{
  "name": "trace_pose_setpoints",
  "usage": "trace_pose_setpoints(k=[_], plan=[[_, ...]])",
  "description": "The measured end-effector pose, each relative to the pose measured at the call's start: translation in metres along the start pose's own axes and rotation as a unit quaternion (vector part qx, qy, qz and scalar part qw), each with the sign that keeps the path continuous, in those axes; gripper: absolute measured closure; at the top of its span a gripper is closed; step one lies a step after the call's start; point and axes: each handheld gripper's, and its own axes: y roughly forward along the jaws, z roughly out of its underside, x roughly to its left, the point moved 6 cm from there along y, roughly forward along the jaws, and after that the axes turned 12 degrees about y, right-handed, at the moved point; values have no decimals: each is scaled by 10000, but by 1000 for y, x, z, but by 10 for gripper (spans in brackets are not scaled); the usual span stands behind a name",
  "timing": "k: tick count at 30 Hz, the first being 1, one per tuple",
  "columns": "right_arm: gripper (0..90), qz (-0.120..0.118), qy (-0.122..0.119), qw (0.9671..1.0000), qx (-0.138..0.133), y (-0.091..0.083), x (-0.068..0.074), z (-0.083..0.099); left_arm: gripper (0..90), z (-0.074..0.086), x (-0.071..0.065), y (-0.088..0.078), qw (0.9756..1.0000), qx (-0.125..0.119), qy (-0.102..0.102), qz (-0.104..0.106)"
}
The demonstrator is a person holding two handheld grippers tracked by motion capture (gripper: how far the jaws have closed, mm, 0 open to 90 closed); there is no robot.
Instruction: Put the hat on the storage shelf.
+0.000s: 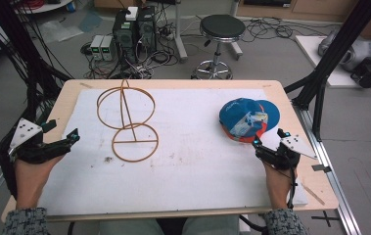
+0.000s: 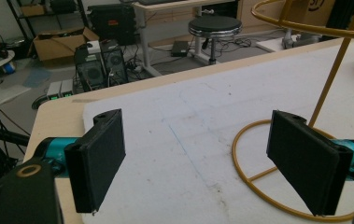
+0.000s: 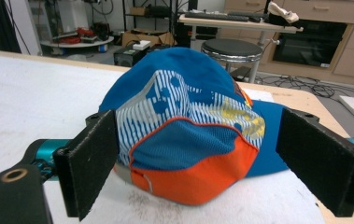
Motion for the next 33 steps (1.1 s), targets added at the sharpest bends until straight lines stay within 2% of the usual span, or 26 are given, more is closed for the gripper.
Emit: trace_pose_setpoints(k=[4, 11, 17, 23, 28, 33], plan=[[139, 10, 120, 9999, -70, 9, -1, -2, 195, -1, -1, 0, 10000, -12, -13, 22], [144, -18, 175, 9998, -133, 21, -1, -6, 195, -2, -3, 1, 10000, 2, 35, 40], [173, -136, 20, 9997, -183, 40, 9, -12, 195, -1, -2, 1, 10000, 9, 30, 26], [189, -194, 34, 9996, -191, 57, 15, -16, 195, 0, -4, 2, 10000, 35, 39, 34], [266, -281, -9, 9994, -208, 74, 23, -20, 195, 0, -5, 3, 9999, 73, 72, 48], [322, -298, -65, 9995, -106, 92, 31, -20, 195, 0, -4, 3, 9999, 69, 69, 34]])
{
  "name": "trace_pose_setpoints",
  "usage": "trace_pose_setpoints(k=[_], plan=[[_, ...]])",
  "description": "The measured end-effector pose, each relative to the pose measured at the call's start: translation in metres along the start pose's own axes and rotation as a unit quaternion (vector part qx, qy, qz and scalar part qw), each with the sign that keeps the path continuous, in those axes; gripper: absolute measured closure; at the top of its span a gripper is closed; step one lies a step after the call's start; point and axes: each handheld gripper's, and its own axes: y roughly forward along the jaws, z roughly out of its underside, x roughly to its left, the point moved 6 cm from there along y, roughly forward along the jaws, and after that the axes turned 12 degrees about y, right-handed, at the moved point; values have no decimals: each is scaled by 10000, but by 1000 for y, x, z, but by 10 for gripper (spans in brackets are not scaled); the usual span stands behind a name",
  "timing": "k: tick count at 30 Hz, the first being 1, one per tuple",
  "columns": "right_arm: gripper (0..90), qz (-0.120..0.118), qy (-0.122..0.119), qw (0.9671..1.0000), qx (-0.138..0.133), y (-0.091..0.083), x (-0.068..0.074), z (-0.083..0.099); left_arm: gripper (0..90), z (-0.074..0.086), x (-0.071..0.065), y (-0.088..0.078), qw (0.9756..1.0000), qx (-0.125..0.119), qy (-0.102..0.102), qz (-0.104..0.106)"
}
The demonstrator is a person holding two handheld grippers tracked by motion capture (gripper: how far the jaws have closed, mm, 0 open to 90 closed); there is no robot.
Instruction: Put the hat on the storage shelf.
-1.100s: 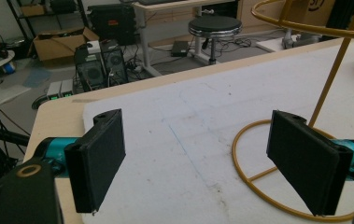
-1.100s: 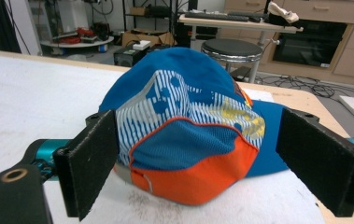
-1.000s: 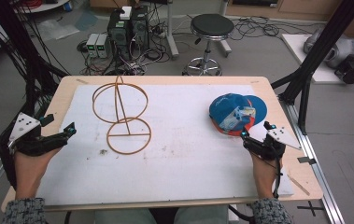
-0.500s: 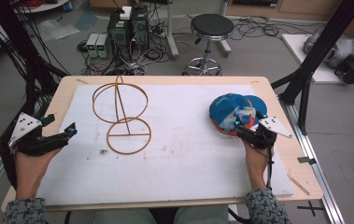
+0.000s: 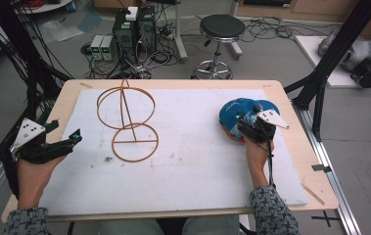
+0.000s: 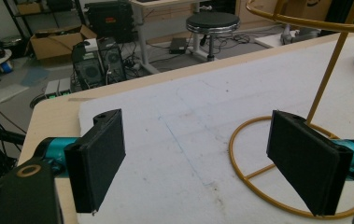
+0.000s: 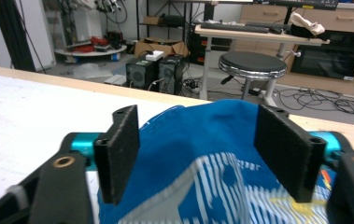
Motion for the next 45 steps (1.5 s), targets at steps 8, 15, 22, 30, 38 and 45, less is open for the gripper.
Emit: trace_pose_setpoints(k=[8, 15, 22, 30, 38, 45], plan=[[415, 130, 85, 9999, 59, 8, -5, 3, 195, 1, 1, 0, 10000, 29, -8, 3], [489, 38, 202, 9997, 130, 9, -4, 4, 195, -1, 0, -1, 10000, 0, 11, -9], [604, -5, 232, 9995, 225, 11, -5, 7, 195, 0, 0, 0, 10000, 33, 6, 7], [788, -38, 282, 9991, 311, 11, -6, 8, 196, 0, -1, 1, 10000, 38, 24, 26], [884, -120, 469, 9984, 297, 11, -7, 6, 199, 0, -1, 0, 10000, 36, 17, 32], [886, -284, 1039, 9942, 57, 15, -9, -13, 199, -2, -2, 0, 10000, 20, 29, 50]])
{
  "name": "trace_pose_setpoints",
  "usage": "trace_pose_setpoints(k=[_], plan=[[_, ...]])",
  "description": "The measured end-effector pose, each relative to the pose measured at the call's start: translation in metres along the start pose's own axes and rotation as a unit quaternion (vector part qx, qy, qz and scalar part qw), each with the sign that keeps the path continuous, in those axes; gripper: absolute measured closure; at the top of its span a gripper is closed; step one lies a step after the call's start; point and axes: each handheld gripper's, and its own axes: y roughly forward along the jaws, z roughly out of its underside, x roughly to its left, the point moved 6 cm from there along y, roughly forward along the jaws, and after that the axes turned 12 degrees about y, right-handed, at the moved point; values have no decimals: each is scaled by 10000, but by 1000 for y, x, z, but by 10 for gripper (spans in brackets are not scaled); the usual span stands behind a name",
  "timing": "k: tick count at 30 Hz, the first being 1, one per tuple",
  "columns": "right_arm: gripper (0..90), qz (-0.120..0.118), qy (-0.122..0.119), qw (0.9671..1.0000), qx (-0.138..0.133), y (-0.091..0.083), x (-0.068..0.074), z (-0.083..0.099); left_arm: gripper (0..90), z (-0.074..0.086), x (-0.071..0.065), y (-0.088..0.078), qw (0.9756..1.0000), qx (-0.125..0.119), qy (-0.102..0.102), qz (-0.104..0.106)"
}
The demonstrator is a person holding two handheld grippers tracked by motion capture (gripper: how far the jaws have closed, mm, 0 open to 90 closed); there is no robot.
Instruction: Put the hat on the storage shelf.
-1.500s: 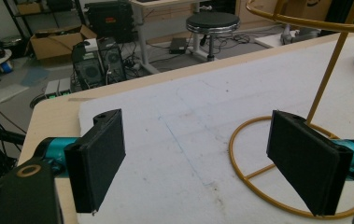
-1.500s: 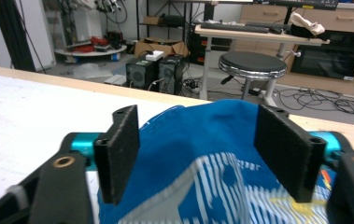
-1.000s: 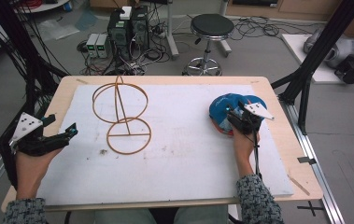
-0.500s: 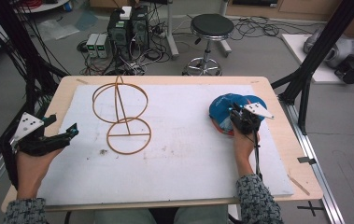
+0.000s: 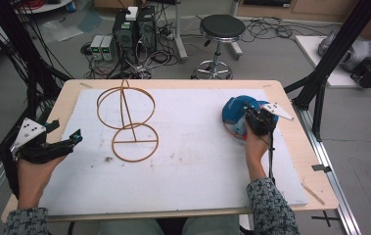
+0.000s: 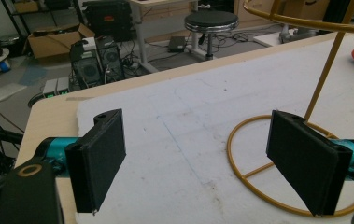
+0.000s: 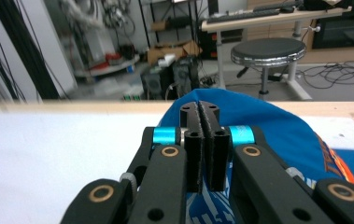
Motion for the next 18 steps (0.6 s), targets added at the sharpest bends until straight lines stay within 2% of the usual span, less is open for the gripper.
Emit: trace_pose_setpoints(k=[1, 3, 10, 13, 15, 16, 17, 18], plan=[[887, -37, 261, 9996, -42, 3, 0, -6, 199, -1, 0, 0, 10000, -13, -5, 5], [886, -52, 448, 9990, -76, 5, 1, -12, 199, -1, 0, 1, 10000, -24, -6, 9], [886, -204, 752, 9967, -222, 7, 10, -30, 199, -1, 1, 2, 10000, -35, -40, 29], [886, -341, 1059, 9934, -292, 9, 19, -42, 199, -4, 1, 0, 10000, -65, -8, 32], [886, -370, 1097, 9928, -311, 9, 22, -45, 199, -5, 1, 0, 10000, -76, -6, 32], [886, -476, 1228, 9907, -350, 10, 27, -53, 199, -5, 2, -1, 10000, -93, -7, 14], [886, -476, 1228, 9907, -350, 10, 27, -53, 199, -5, 2, -1, 10000, -93, -7, 14], [886, -543, 1248, 9900, -367, 10, 34, -60, 199, -5, 3, -1, 9999, -100, -22, 13]])
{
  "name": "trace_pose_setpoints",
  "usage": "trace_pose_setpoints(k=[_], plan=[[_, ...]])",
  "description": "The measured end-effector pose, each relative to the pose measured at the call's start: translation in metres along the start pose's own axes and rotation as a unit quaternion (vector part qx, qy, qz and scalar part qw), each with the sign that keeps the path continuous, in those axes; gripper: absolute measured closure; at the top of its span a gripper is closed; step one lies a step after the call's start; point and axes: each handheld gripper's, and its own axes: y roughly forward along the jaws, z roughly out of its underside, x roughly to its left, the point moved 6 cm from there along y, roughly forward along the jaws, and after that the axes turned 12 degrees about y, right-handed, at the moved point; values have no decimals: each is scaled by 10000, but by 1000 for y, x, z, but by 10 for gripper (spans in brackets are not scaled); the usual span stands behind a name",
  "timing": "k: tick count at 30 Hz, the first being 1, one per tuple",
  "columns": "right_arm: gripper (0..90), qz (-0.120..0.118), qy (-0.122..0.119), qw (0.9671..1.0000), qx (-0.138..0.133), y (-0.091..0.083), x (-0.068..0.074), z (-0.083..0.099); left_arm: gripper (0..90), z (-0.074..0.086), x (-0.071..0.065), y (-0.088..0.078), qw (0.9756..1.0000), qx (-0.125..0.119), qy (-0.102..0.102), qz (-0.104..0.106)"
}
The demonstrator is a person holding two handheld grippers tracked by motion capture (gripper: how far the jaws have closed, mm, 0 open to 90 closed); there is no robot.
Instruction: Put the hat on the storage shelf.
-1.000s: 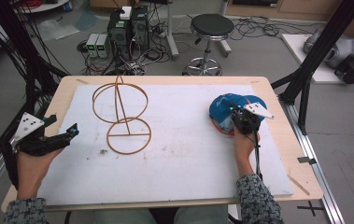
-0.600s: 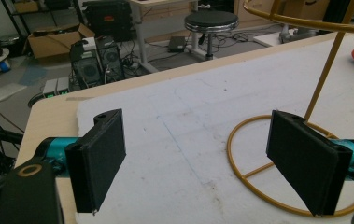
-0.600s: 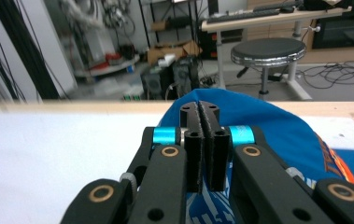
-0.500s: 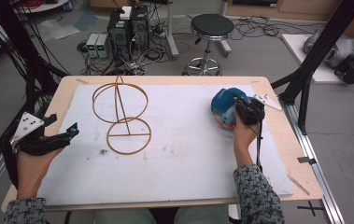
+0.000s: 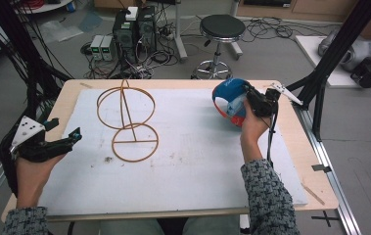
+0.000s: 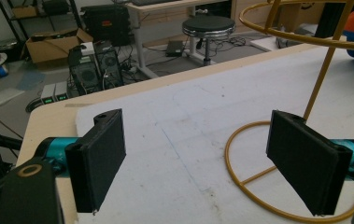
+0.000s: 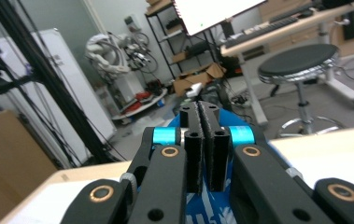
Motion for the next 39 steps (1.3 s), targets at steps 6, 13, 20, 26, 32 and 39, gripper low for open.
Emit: trace_pose_setpoints(k=[6, 13, 20, 26, 32, 39], plan=[[886, -351, 51, 9994, -49, 8, 32, -11, 199, -1, 3, -3, 10000, -23, -2, -28], [887, -849, 281, 9960, -14, 20, 76, -17, 199, -3, 4, -5, 10000, -57, -15, -26], [886, -1241, 209, 9920, 25, 29, 117, -25, 199, -4, 5, -7, 10000, -73, -23, -41], [886, -1468, 91, 9891, 34, 31, 144, -28, 199, -6, 6, -9, 9999, -91, -13, -71], [886, -1677, 47, 9858, 94, 30, 165, -28, 199, -7, 8, -12, 9999, -128, -25, -101], [886, -1909, -65, 9814, 197, 29, 187, -22, 199, -7, 10, -13, 9998, -130, -37, -116]])
